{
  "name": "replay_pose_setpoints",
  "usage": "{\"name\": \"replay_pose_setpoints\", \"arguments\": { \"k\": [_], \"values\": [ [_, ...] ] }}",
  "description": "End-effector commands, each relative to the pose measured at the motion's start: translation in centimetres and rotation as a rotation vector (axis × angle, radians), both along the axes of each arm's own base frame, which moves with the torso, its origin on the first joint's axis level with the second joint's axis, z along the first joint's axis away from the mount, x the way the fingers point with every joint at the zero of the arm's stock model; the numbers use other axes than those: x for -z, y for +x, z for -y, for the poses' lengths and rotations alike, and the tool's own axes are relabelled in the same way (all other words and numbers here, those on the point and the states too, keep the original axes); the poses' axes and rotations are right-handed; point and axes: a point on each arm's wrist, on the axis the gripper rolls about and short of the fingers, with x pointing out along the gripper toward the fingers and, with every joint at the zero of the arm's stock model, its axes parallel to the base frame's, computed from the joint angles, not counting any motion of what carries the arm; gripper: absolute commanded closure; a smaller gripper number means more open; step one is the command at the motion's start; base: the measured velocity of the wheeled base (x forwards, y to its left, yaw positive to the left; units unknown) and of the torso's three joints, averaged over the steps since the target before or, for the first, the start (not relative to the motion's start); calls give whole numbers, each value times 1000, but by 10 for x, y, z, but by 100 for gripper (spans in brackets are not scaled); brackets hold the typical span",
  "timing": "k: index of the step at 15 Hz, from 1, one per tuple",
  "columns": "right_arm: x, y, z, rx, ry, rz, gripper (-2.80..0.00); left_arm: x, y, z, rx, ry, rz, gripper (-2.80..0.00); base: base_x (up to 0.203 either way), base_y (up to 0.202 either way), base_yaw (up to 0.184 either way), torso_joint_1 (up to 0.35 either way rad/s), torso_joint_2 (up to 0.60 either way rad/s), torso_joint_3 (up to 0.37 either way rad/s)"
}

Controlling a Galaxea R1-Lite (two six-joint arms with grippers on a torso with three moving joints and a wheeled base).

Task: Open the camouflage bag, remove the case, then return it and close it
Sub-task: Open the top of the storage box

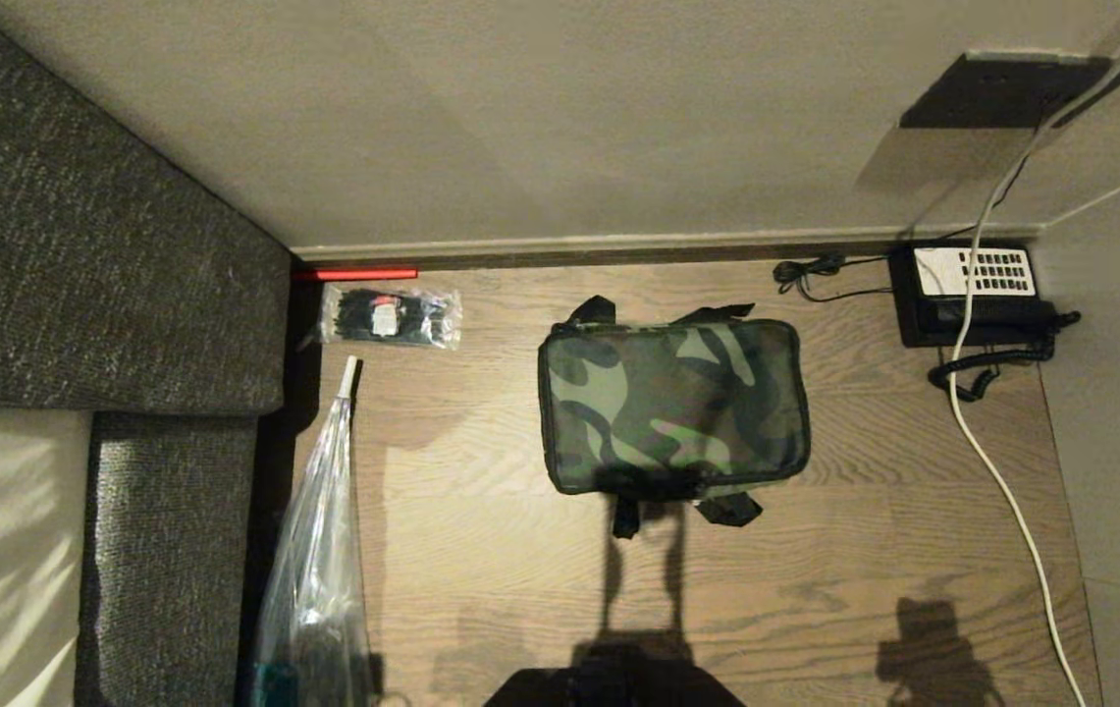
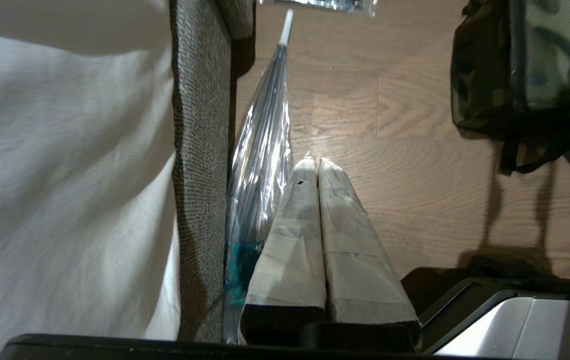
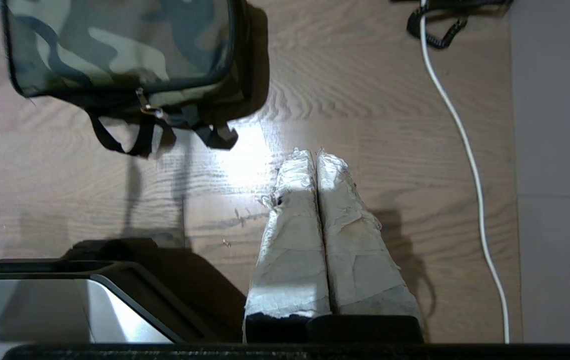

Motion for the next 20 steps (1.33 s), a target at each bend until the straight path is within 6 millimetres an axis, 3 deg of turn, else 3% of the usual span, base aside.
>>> {"name": "replay_pose_setpoints", "arguments": {
  "k": [1,15,17,20],
  "values": [
    [5,0,0,-1,0,-2,0,0,0,0,-1,0,0,0,0,0,0,6,3,-198],
    [2,0,0,-1,-18,14,0,0,0,0,-1,0,1,0,0,0,0,0,0,-34],
    [-23,-9,0,16,3,99,0,0,0,0,-1,2,1,0,0,0,0,0,0,0],
    [-80,-59,0,24,24,90,0,0,0,0,0,1,1,0,0,0,0,0,0,0]
  ]
}}
